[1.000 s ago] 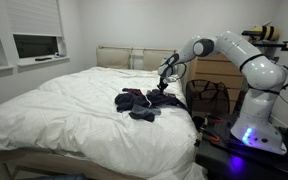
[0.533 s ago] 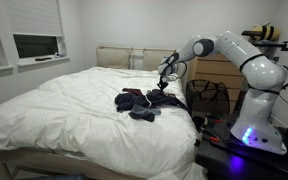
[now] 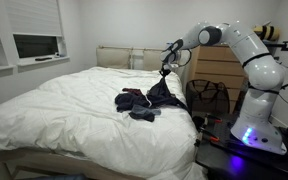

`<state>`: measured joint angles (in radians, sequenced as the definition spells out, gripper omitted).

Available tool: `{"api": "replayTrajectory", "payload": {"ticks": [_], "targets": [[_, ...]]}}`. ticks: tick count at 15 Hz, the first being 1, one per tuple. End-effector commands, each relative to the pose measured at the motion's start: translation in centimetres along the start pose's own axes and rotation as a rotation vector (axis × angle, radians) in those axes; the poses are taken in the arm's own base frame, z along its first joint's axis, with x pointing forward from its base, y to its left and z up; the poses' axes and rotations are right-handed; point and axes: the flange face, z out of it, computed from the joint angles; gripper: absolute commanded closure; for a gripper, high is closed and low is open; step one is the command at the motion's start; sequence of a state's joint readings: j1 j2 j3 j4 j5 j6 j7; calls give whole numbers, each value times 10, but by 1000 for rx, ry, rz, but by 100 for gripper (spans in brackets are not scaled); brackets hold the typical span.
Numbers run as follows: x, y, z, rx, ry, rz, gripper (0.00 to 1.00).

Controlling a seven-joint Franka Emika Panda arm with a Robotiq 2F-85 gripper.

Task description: Take the gray cloth from the bed and place in the black laundry basket

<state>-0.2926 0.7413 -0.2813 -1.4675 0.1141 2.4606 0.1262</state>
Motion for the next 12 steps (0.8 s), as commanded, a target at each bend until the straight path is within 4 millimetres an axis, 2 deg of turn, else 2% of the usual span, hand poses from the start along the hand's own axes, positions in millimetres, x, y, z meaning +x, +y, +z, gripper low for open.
{"api": "replayTrajectory", "payload": {"ticks": [1, 4, 6, 12], "targets": [[-17, 19, -78, -15, 8, 33, 99], [-29, 33, -133, -25, 49, 41, 99], [-39, 41, -162, -32, 73, 47, 99], [-65, 60, -237, -46, 116, 70, 99]]}}
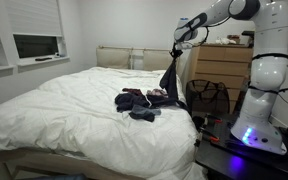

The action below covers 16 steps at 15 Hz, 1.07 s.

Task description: Take the gray cloth from the bed and place in the black laundry basket

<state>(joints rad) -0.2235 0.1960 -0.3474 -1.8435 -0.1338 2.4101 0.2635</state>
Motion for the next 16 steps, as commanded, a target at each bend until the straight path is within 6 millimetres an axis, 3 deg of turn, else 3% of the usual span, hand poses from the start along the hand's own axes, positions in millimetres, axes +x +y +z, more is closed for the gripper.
{"api": "replayTrajectory", "payload": {"ticks": [1, 11, 16], "targets": [[-21, 17, -49, -2, 13, 31, 99], [-23, 69, -179, 22, 176, 147, 99], [-25, 103, -231, 22, 261, 240, 99]]}}
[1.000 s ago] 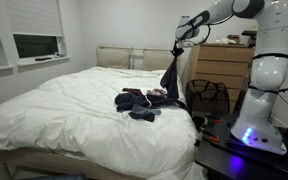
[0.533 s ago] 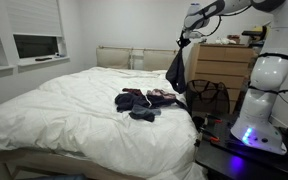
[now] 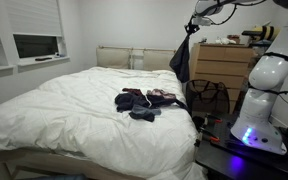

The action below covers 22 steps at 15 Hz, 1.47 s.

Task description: Take the gray cloth from the bed and place in the black laundry basket

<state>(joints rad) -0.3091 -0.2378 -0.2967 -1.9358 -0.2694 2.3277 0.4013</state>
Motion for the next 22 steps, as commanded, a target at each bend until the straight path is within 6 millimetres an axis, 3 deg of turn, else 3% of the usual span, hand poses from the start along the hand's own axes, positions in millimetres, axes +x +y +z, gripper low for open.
{"api": "replayTrajectory", "payload": {"ticks": [1, 5, 9, 11, 16, 19, 22], "targets": [[4, 22, -37, -37, 44, 73, 99], [10, 58, -54, -190, 40, 127, 99], [14, 96, -45, -392, -18, 153, 99], [11, 114, -27, -459, -60, 164, 99], [-4, 146, 48, -517, -165, 182, 99], [-29, 159, 105, -521, -227, 185, 99], [-46, 164, 144, -508, -269, 166, 99]]}}
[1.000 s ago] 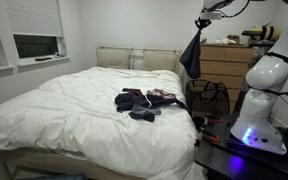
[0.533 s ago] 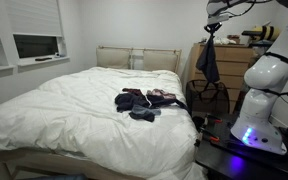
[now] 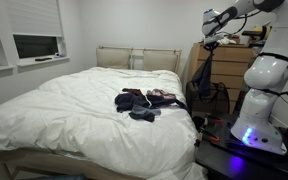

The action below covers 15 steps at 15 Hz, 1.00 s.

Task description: Take the gray cloth from the bed and place in the black laundry basket

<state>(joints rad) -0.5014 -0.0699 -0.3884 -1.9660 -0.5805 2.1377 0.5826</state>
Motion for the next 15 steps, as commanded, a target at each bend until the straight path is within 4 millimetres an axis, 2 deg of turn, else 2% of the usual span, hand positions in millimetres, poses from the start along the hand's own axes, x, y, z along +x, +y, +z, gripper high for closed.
{"api": "replayTrajectory", "payload": {"ticks": [1, 4, 8, 15], "targets": [[-9, -14, 33, 25, -28, -8, 99], [-20, -25, 55, 39, -52, -30, 99], [-35, -33, 71, 71, -70, -62, 99], [-52, -30, 93, 109, -153, -103, 99]]}}
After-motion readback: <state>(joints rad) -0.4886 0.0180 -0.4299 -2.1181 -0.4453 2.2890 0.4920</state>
